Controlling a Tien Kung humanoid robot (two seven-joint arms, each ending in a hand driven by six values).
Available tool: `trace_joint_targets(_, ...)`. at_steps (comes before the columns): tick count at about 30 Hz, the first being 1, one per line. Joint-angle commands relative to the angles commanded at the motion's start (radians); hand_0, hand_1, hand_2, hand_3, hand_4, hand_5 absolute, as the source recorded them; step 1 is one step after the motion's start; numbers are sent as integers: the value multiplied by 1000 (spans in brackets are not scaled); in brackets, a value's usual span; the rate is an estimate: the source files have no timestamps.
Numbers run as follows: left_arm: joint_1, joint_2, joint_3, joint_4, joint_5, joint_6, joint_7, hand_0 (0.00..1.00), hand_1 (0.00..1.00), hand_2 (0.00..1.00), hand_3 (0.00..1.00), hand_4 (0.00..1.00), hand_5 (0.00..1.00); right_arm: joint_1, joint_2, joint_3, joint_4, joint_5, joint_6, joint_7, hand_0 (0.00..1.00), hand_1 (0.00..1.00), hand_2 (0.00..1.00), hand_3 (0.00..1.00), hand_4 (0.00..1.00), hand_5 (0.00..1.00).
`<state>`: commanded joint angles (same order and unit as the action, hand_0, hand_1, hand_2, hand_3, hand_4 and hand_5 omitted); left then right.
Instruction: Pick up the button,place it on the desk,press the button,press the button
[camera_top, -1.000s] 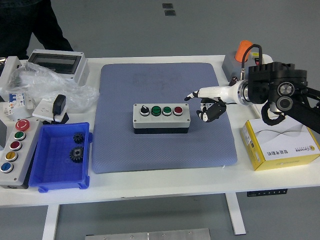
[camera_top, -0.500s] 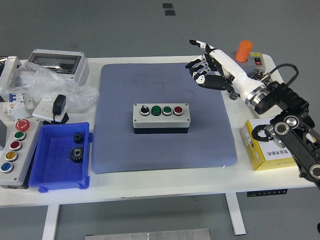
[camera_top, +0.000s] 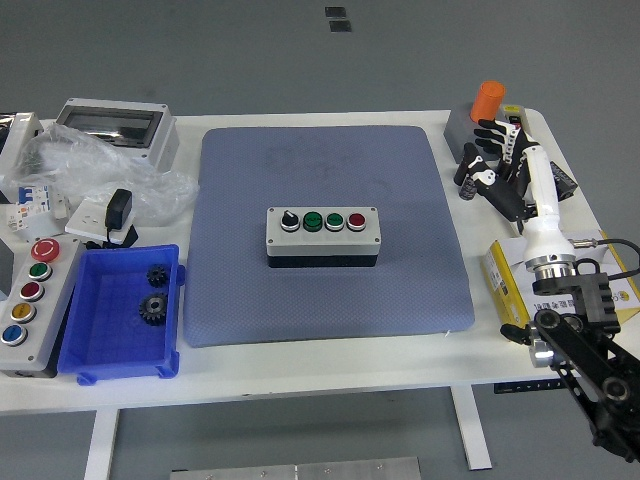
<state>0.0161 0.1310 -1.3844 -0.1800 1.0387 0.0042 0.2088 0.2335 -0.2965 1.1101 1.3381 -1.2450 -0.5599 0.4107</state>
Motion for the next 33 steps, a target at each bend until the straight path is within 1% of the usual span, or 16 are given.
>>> trace_joint_targets(3,-9,8,35,0,-42,-9,-8,584,571,541,616,698,342,19,-8,7,16,-50,-70,-30,832,770,804,815,780,573)
trace_joint_targets(4,-12,10,43,0,-52,-12,-7,585,571,541,616,697,336,24,-11,7,21,-63,-86,-41,863,786,826,843,796,609)
trace_joint_targets(6,-19,16,59,0,-68,-23,4,585,571,541,616,697,336,31,-20,6,35,-96,-86,-69,863,786,826,843,796,609)
trace_joint_targets(9,-19,26,79,0,-85,-37,26,585,571,541,616,697,336,22,-24,12,48,-120,-86,-97,863,786,826,843,796,609)
trace_joint_targets(10,-16,28,85,0,-92,-39,31,586,572,543,617,698,332,17,-24,14,50,-124,-86,-103,904,809,859,871,799,624)
trace_joint_targets(11,-10,30,90,0,-102,-42,36,586,572,543,617,698,332,8,-23,17,49,-120,-86,-109,904,809,859,871,799,624)
trace_joint_targets(14,-2,28,92,0,-107,-49,47,586,572,543,617,698,332,-10,-26,32,51,-107,-86,-115,904,809,859,871,799,624)
trace_joint_targets(17,-9,20,93,0,-99,-54,47,591,576,550,619,703,320,-30,-39,76,59,-84,-80,-116,919,830,877,893,796,615)
trace_joint_targets(18,-14,17,96,0,-97,-53,46,591,576,550,619,703,320,-36,-45,94,60,-79,-69,-120,919,830,877,893,796,615)
trace_joint_targets(21,-28,7,130,0,-105,-42,40,591,576,550,619,703,320,-48,-67,160,47,-87,13,-171,919,830,877,893,796,615)
trace_joint_targets(22,-30,3,143,0,-113,-34,37,596,585,555,623,696,302,-46,-80,186,38,-88,46,-194,912,834,884,898,793,595)
trace_joint_targets(24,-31,-3,159,0,-122,-24,31,596,585,555,623,696,302,-38,-108,229,21,-72,117,-234,912,834,884,898,793,595)
trace_joint_targets(26,-31,-4,165,0,-131,-17,25,596,585,555,623,696,302,-30,-130,245,4,-36,173,-250,912,834,884,898,793,595)
trace_joint_targets(27,-30,-5,167,0,-138,-12,22,597,583,554,622,682,306,-24,-143,249,-7,-7,210,-255,894,804,852,903,812,543)
trace_joint_targets(30,-28,-9,164,0,-141,-5,19,597,583,554,622,682,306,-7,-162,239,-32,53,277,-239,894,804,852,903,812,543)
trace_joint_targets(33,-29,-13,148,0,-121,0,25,597,583,554,622,682,306,3,-166,226,-61,137,334,-193,894,804,852,903,812,543)
